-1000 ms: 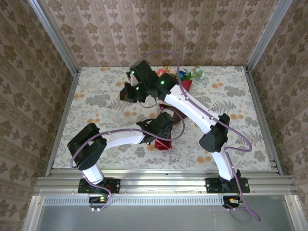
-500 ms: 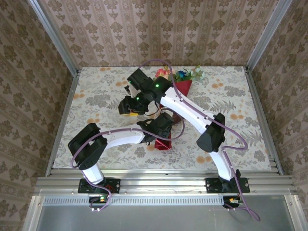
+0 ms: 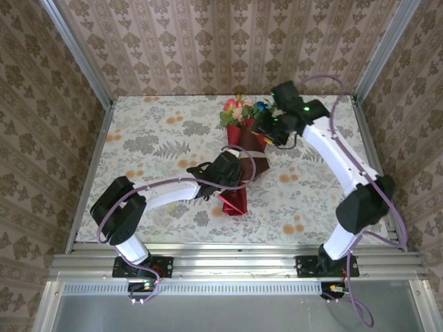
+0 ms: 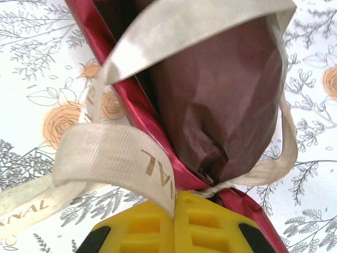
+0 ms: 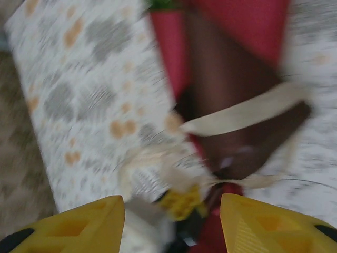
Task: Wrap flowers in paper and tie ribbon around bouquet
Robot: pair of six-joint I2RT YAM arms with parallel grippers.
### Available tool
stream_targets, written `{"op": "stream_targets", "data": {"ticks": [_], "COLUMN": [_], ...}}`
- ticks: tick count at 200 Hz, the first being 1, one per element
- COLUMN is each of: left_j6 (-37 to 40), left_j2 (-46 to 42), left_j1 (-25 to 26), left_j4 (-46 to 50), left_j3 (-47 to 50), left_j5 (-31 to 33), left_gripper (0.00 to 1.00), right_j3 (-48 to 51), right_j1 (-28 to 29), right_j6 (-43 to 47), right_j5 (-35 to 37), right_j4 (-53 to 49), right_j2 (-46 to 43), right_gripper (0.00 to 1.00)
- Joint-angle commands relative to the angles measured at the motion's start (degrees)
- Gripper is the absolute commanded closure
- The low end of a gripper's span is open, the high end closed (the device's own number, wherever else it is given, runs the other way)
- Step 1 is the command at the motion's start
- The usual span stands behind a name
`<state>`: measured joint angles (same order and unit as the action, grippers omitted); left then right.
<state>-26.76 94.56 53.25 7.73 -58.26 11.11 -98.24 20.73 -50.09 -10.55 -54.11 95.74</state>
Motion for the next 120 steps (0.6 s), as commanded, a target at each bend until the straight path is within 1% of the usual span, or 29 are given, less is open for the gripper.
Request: {"op": "stream_targets", "data": {"ticks": [1,17,35,47,70,93,120], "left_j6": [-3.41,-4.72,-6.39,-7.19,-8.10,-9.26,-10.52], "left_j2": [-3.03,-3.12,-3.23,-3.22,-3.53,-3.96,-4.26], "left_j1": [-2.07,-3.09,-4.36,-4.90,-5.86,-6.57,-7.46], "left_j4": [0.07,0.52,0.40,0.67,0.80,0.79,0.51], "left_j3": [-0.42,-0.83,-0.98,-1.18,-1.36,-1.31,-1.40], "left_j5": [-10.14,-13.22,-16.02,-16.83,-17.70,-18.41,-18.92], "left_gripper": [1.00,1.00,1.00,1.00,1.00,1.00,1.00], "right_j3": [26.57,33.38,36.34,37.09,38.23,36.71,36.26], "right_j1": [-6.18,-7.33,-7.35,-7.46,-8.15,-8.34,-8.15], "right_j6": [-19.61,-26.68,-31.70,-33.76,-36.72,-39.47,-42.58], "right_j5": [-3.76,-5.59,-6.39,-6.28,-5.01,-5.73,-7.71], "right_j4": [25.19,33.44,38.48,39.71,45.31,48.74,49.86], "right_j2": [-8.50,-8.05,-5.61,-3.79,-1.19,1.81,4.57], "right_gripper": [0.46,0.46,0.46,0.46,0.46,0.46,0.49]}}
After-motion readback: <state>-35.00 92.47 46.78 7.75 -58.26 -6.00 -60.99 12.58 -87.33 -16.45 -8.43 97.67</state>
